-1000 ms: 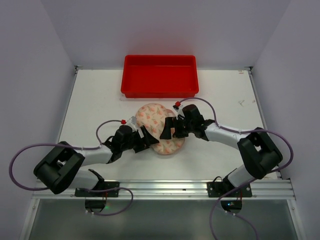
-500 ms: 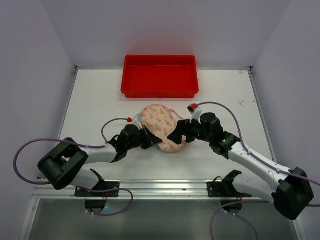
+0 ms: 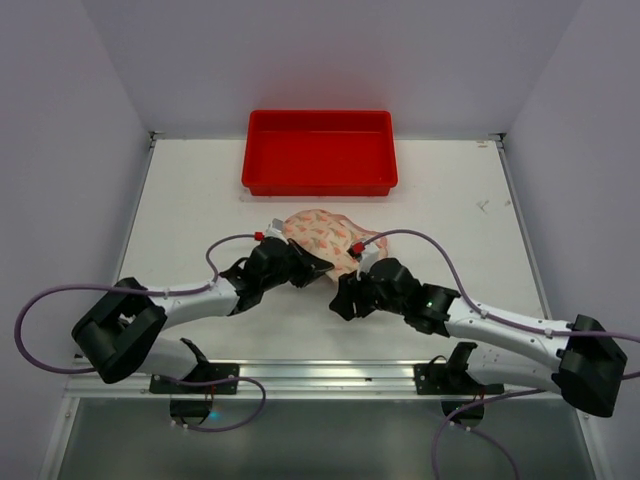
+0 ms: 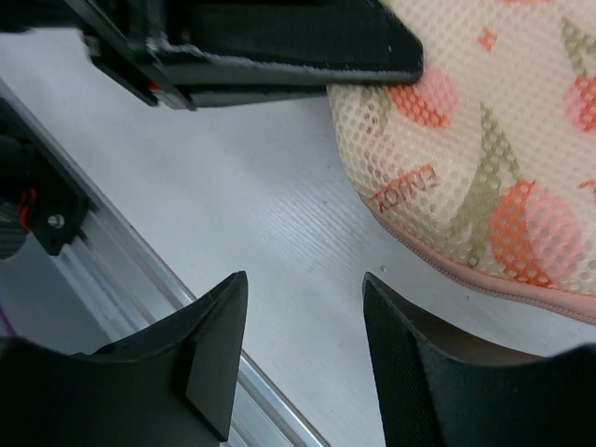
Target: Unzip the laundry bag and remove the bra
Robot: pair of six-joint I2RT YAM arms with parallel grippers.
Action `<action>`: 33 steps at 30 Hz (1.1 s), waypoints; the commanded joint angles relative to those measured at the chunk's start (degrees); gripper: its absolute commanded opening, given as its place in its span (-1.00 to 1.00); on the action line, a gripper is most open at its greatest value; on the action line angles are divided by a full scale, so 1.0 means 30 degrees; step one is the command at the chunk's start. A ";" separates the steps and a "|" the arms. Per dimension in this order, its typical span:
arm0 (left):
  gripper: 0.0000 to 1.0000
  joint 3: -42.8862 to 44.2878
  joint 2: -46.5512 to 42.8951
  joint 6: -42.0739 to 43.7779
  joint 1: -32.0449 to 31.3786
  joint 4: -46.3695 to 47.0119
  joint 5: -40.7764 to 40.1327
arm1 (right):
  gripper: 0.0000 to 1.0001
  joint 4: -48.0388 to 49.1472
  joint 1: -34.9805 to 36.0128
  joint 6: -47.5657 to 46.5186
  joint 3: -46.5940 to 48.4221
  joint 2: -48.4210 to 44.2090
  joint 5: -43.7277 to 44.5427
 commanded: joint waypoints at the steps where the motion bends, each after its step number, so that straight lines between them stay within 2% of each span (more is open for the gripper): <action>1: -1.00 0.1169 -0.1230 -0.1476 -0.0118 -0.1594 -0.0993 | 0.10 0.1212 0.0592 -0.0251 0.0337 0.1051 0.3152; 9: -1.00 0.1668 -0.1820 -0.2121 -0.0118 -0.3532 -0.1434 | 0.14 0.2643 0.0651 -0.0866 0.1040 0.2283 0.6055; 21: -0.95 0.2195 -0.1380 -0.2385 -0.0118 -0.4088 -0.1228 | -0.04 0.6161 0.0709 -0.1833 0.0864 0.2724 0.5442; 33: -0.95 0.2342 -0.1058 -0.2326 -0.0118 -0.3971 -0.1199 | -0.22 0.7160 0.0680 -0.2302 0.1420 0.3338 0.5442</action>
